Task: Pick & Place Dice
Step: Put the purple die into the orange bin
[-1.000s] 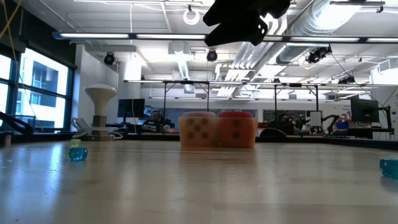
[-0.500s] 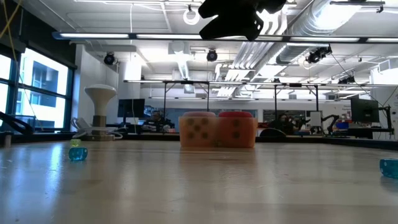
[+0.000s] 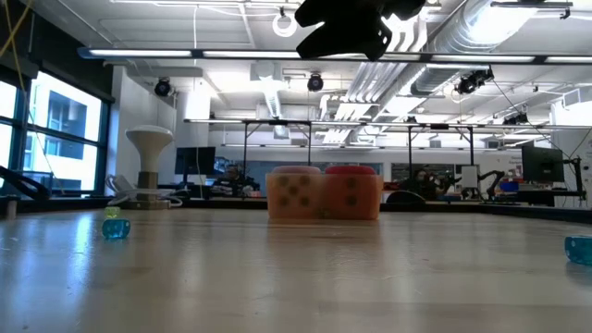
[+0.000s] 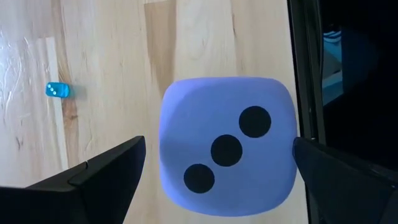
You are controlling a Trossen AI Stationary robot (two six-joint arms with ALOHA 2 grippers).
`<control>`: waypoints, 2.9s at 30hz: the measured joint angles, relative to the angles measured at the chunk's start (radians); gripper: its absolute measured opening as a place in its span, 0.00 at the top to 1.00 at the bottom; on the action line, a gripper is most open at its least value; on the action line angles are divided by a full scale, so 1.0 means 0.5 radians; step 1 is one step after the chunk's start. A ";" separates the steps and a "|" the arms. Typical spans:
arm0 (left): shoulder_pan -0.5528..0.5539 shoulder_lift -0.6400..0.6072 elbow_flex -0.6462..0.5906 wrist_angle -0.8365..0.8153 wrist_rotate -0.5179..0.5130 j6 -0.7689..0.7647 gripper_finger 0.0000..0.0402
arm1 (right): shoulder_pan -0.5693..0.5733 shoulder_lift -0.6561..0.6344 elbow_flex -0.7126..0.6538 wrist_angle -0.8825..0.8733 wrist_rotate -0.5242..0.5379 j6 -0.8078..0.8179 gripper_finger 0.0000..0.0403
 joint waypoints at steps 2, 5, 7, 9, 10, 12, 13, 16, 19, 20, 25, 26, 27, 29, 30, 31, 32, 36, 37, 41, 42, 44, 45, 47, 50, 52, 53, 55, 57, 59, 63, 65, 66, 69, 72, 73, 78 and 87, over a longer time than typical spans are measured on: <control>-0.001 -0.003 -0.021 0.009 0.001 -0.029 0.01 | 0.000 0.000 0.000 0.000 -0.001 0.000 0.47; -0.001 -0.007 -0.055 0.064 0.005 -0.032 0.01 | 0.000 0.000 0.000 0.000 -0.001 0.000 0.47; -0.001 -0.008 -0.074 0.105 0.009 -0.032 0.01 | 0.000 0.000 0.000 0.000 -0.001 0.000 0.47; -0.001 -0.008 -0.080 0.122 0.011 -0.032 0.01 | 0.000 0.000 0.000 0.001 -0.001 0.000 0.47; -0.001 -0.008 -0.080 0.122 0.011 -0.032 0.01 | 0.000 0.000 0.000 0.001 0.000 0.000 0.47; -0.001 -0.008 -0.080 0.118 0.010 -0.023 0.01 | 0.000 0.000 0.000 0.001 -0.001 0.000 0.47; -0.001 -0.008 -0.080 0.118 0.008 -0.004 0.01 | 0.000 0.000 0.000 0.001 0.000 0.000 0.47; 0.005 -0.007 -0.080 0.116 -0.008 0.060 0.01 | 0.000 0.000 0.000 0.001 -0.001 0.000 0.47; 0.010 -0.007 -0.082 0.115 0.000 0.072 0.01 | 0.000 0.000 0.000 0.001 0.000 0.000 0.47; 0.010 -0.006 -0.082 0.113 0.000 0.069 0.01 | 0.000 0.000 0.000 0.001 0.000 0.000 0.47; 0.010 -0.005 -0.083 0.113 0.001 0.067 0.01 | 0.000 0.000 0.000 0.000 0.000 -0.013 0.47; 0.010 -0.005 -0.087 0.116 0.000 0.066 0.01 | 0.000 0.000 0.000 0.001 0.000 -0.029 0.47; 0.010 -0.005 -0.096 0.129 0.001 0.066 0.01 | 0.000 0.000 0.000 0.001 0.000 -0.041 0.47; 0.010 -0.005 -0.115 0.157 0.006 0.061 0.01 | 0.000 0.000 0.000 0.001 -0.001 -0.044 0.47; 0.010 -0.006 -0.127 0.176 0.008 0.061 0.01 | 0.000 0.000 0.000 0.001 0.000 -0.044 0.47; 0.010 -0.006 -0.140 0.196 0.013 0.061 0.01 | 0.000 0.000 0.000 0.001 0.000 -0.044 0.47; 0.010 -0.006 -0.150 0.213 0.020 0.060 0.01 | 0.000 0.000 0.000 0.001 0.000 -0.044 0.47; 0.020 -0.006 -0.175 0.224 0.076 0.016 0.01 | 0.000 0.000 0.000 0.002 0.000 -0.044 0.47; 0.022 -0.006 -0.177 0.222 0.083 0.017 0.01 | 0.000 0.000 0.000 0.003 0.000 -0.044 0.47; 0.027 -0.004 -0.180 0.220 0.085 0.055 0.01 | 0.000 0.000 0.000 0.014 0.000 -0.044 0.47; 0.027 -0.004 -0.181 0.219 0.085 0.062 0.01 | 0.000 0.000 0.000 0.014 0.000 -0.044 0.47; 0.028 -0.004 -0.197 0.231 0.085 0.072 0.01 | 0.000 0.000 0.000 0.013 0.000 -0.044 0.47; 0.028 -0.003 -0.210 0.253 0.088 0.073 0.01 | 0.000 0.000 0.000 0.013 0.000 -0.044 0.47; 0.030 -0.003 -0.244 0.315 0.096 0.077 0.01 | 0.000 0.000 0.000 0.013 0.000 -0.044 0.47; 0.054 -0.003 -0.298 0.418 0.150 0.121 0.01 | -0.001 0.000 0.000 0.012 0.000 -0.051 0.47; 0.078 -0.003 -0.311 0.439 0.198 0.176 0.01 | 0.000 0.000 0.000 0.012 0.000 -0.051 0.47; 0.090 -0.003 -0.311 0.444 0.220 0.208 0.01 | 0.000 0.000 0.000 0.012 0.000 -0.051 0.47; 0.116 -0.002 -0.311 0.451 0.271 0.275 0.01 | 0.000 0.000 0.000 0.011 0.000 -0.052 0.47; 0.137 -0.002 -0.312 0.452 0.330 0.311 0.01 | 0.000 0.000 0.000 0.011 0.000 -0.053 0.47; 0.153 -0.002 -0.312 0.450 0.366 0.334 0.01 | 0.000 0.000 0.000 0.011 0.000 -0.076 0.47; 0.174 -0.002 -0.312 0.447 0.411 0.339 0.01 | 0.000 0.000 0.000 0.011 0.000 -0.104 0.47; 0.175 -0.002 -0.312 0.448 0.414 0.339 0.01 | -0.002 0.000 0.000 0.011 0.000 -0.104 0.47; 0.175 -0.002 -0.314 0.451 0.412 0.345 0.01 | -0.002 0.000 0.000 0.011 0.000 -0.104 0.47; 0.175 -0.002 -0.314 0.471 0.410 0.362 0.01 | -0.002 0.000 0.000 0.011 0.000 -0.104 0.47; 0.174 -0.002 -0.314 0.485 0.406 0.346 0.01 | -0.002 0.000 0.000 0.011 0.000 -0.104 0.47; 0.174 -0.002 -0.314 0.493 0.404 0.341 0.01 | -0.002 0.000 0.000 0.011 0.000 -0.104 0.47; 0.173 -0.002 -0.314 0.503 0.397 0.371 0.01 | -0.003 0.000 0.000 0.011 0.000 -0.105 0.47; 0.173 -0.002 -0.314 0.507 0.397 0.380 0.01 | -0.041 0.000 0.000 0.008 0.000 -0.103 0.47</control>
